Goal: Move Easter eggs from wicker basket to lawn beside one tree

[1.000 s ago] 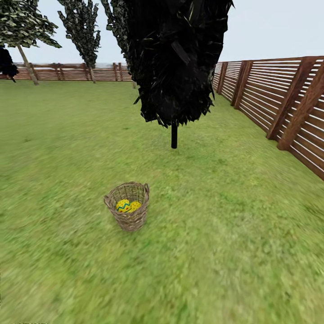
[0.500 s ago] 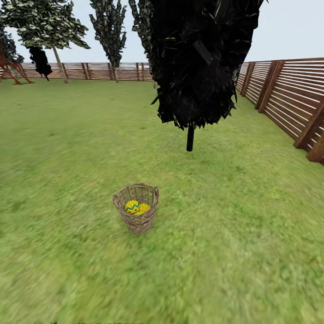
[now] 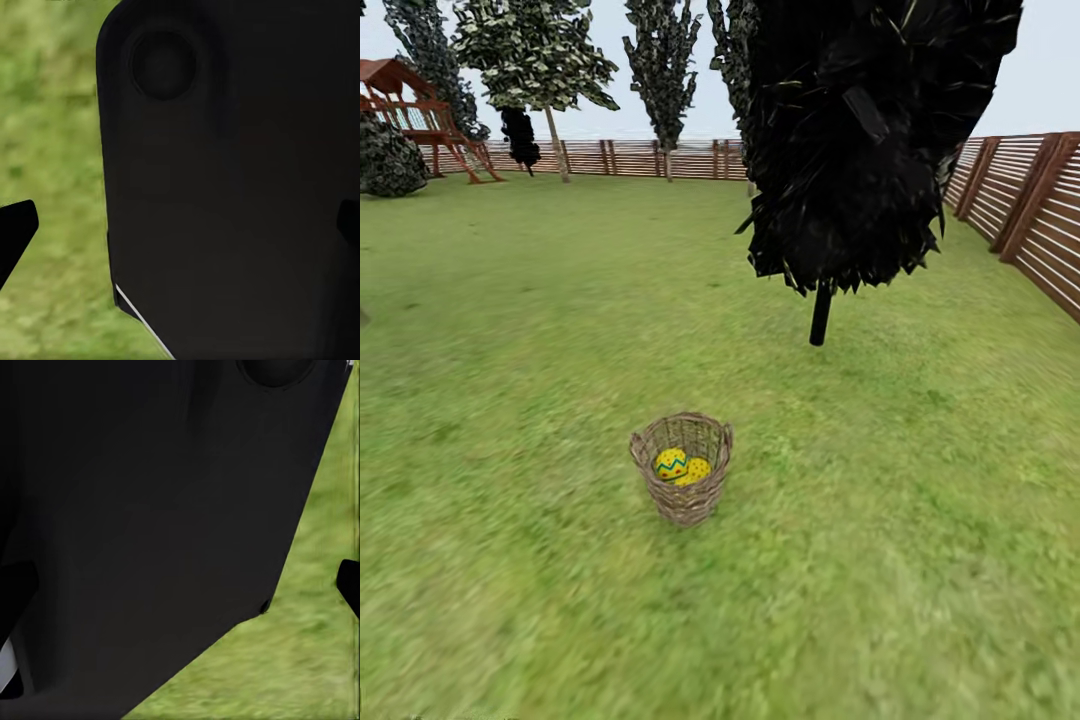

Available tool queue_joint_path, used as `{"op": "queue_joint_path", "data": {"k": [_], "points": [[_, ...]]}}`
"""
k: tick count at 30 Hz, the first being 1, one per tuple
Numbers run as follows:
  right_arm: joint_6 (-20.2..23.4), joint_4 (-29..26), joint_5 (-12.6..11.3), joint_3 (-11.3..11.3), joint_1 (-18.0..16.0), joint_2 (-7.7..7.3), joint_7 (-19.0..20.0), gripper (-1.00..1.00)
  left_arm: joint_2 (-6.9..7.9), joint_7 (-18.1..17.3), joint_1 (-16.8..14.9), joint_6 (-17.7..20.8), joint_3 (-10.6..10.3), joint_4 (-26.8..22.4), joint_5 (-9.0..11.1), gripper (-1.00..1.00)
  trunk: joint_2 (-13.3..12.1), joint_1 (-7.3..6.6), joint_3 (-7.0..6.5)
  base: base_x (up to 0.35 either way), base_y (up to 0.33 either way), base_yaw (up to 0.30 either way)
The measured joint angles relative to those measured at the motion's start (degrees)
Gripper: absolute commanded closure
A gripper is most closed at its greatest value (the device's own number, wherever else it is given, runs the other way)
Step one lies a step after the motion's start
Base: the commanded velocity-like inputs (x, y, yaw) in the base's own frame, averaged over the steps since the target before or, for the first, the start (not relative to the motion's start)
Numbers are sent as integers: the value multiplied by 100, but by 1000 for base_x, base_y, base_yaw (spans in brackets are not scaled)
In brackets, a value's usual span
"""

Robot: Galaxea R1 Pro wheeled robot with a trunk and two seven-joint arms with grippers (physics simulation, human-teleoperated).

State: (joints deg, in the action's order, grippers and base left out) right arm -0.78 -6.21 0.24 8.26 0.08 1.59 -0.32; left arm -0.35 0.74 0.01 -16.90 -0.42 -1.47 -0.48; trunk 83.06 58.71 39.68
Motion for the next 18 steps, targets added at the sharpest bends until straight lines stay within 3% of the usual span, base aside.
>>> {"op": "queue_joint_path", "data": {"k": [18], "points": [[2, 7, -7, 0, 0, 0, -4, -100, 0, 5, -1, -1, 1, 0, 0, -100, 0, -1, 0, 231, -246, 276]]}}
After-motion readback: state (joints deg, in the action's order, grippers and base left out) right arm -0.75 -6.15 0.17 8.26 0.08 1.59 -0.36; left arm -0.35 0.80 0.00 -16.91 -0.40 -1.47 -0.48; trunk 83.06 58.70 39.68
